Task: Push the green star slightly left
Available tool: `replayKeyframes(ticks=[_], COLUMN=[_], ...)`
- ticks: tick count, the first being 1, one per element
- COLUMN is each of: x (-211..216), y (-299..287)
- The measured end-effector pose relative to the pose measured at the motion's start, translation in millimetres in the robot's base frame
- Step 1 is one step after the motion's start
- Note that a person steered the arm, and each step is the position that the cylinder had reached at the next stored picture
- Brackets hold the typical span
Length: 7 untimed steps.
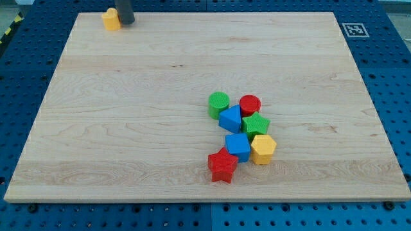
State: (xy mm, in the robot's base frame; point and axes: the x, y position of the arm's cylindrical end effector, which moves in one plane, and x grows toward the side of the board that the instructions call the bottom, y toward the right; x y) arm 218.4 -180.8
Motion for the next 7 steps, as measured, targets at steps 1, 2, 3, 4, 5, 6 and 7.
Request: replayKeyframes(ticks=[1, 2, 3, 4, 5, 6, 7], x=[0, 12, 46, 97, 150, 197, 253], y=[14, 79, 152, 205, 251, 291, 311])
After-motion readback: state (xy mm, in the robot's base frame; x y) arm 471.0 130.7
